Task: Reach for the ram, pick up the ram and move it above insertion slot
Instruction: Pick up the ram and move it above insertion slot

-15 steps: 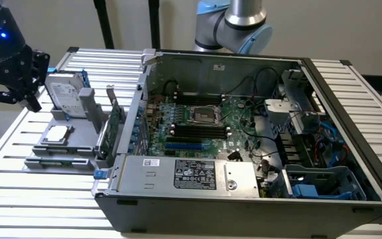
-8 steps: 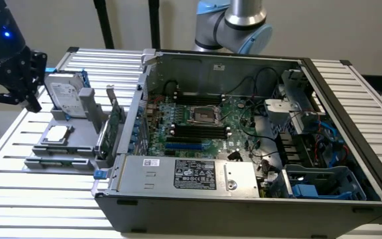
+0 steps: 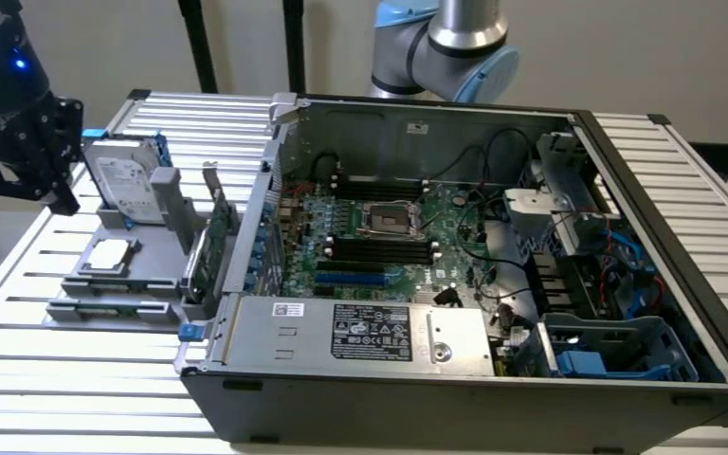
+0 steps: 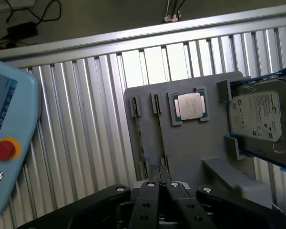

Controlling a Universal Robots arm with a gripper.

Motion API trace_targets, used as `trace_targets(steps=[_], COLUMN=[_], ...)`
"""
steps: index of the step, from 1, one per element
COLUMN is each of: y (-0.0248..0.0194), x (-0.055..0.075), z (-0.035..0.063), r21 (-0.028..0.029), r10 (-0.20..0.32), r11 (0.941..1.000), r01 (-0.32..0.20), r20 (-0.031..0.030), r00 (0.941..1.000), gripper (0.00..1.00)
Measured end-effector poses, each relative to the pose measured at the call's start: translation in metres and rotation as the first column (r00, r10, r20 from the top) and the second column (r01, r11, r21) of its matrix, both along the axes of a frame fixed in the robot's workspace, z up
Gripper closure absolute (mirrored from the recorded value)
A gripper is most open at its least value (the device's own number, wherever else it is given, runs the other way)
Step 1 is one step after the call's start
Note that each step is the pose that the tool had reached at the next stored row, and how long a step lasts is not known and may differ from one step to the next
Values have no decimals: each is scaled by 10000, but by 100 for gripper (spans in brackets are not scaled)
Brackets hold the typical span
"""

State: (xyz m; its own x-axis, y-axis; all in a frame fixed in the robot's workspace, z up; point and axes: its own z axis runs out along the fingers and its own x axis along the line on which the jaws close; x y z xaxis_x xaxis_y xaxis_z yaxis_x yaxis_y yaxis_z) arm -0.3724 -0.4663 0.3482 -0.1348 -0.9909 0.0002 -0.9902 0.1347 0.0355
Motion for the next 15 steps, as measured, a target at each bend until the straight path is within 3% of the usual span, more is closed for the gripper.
trace_targets(steps=[6,8,9,12,15], y=[0,0,0,0,0], x=[0,0,0,0,0], z=[-1,-1,-3,-31,-86], r21=[1,1,2,1,2], r10=[122,122,122,124,155], r11=[9999,9999,9999,9999,9999], r01=[-122,-122,-122,-124,-155], r20=[5,6,7,6,6], r00=[9999,9999,9999,9999,9999], gripper=[88,76,76,64,64])
